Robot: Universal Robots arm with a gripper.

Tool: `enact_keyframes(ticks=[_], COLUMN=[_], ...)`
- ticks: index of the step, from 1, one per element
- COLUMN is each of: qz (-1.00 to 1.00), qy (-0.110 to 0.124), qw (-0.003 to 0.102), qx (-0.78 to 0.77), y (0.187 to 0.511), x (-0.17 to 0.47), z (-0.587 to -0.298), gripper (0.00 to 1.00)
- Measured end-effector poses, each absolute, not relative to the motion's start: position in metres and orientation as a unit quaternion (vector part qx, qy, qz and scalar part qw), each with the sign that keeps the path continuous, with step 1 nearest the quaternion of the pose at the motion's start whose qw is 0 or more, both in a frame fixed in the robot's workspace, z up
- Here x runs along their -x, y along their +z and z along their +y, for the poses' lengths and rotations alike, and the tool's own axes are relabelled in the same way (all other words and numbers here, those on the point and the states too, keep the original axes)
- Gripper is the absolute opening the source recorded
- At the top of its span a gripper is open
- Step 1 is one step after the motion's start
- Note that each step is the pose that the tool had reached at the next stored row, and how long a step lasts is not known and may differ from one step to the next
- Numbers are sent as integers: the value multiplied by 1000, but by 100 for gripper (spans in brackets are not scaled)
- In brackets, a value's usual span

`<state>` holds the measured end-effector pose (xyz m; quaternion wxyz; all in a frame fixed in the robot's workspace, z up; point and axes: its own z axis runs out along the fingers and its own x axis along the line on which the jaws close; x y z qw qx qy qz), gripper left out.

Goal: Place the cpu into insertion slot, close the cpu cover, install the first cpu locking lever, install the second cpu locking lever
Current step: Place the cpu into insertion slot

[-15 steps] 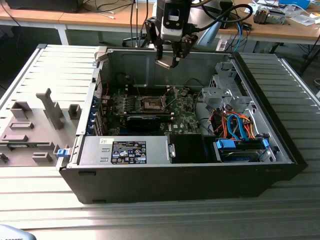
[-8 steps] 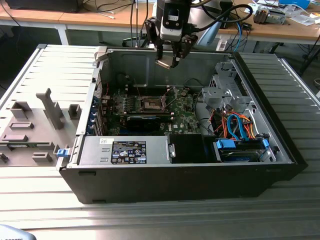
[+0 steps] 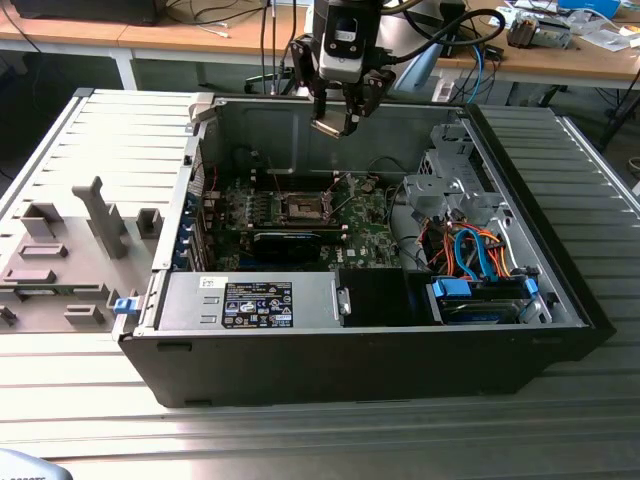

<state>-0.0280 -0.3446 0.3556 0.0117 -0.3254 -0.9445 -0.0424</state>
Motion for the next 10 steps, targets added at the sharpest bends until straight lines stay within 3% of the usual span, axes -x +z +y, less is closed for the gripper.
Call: enact_keyframes(ticks=[10], qz=[-942], qy=[-42], qw=[11], qx=[332], y=[356], x=[28], z=[-345], gripper=[55])
